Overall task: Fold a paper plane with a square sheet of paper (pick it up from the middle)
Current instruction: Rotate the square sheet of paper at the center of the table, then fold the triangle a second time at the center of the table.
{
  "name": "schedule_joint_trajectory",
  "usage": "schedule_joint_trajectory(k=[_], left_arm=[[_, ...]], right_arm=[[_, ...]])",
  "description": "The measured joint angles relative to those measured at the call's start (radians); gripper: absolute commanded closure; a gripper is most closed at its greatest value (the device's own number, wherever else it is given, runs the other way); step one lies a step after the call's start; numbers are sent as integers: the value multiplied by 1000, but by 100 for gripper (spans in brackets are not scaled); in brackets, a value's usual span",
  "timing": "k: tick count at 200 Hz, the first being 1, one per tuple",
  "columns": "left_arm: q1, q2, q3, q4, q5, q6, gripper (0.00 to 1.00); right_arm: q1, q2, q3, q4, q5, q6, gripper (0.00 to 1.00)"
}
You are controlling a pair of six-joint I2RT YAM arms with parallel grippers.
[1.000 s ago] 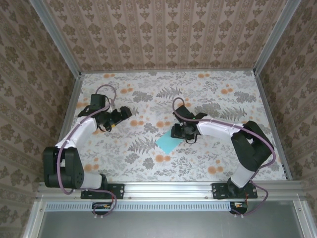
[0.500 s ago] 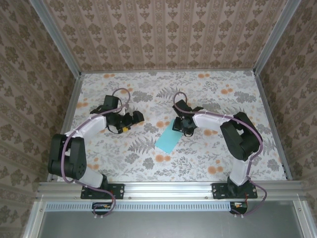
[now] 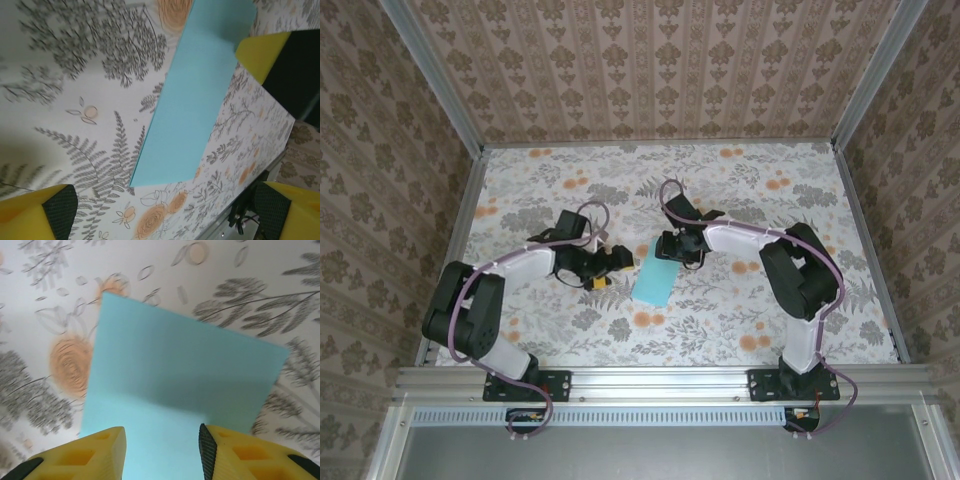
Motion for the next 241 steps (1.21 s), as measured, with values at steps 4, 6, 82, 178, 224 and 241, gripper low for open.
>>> schedule_joint_trajectory(k=[4, 6, 82, 178, 224, 241], left_arm=[[-9, 0, -2, 4, 2, -7, 8], [-12, 0, -3, 7, 2, -9, 8], [-73, 39, -11, 70, 29, -79, 11], [-105, 63, -11, 86, 32, -89, 11], [-125, 79, -11, 85, 32, -89, 11], [-128, 80, -11, 85, 31, -89, 11]], right_arm=[[4, -3, -2, 3, -3, 3, 56], [6, -5, -2, 4, -6, 3, 56], [9, -13, -58, 45, -38, 48, 57], [-54, -17, -126, 127, -140, 101, 58], [-60, -17, -132, 135, -159, 110, 59], [-61, -17, -135, 140, -164, 112, 59]])
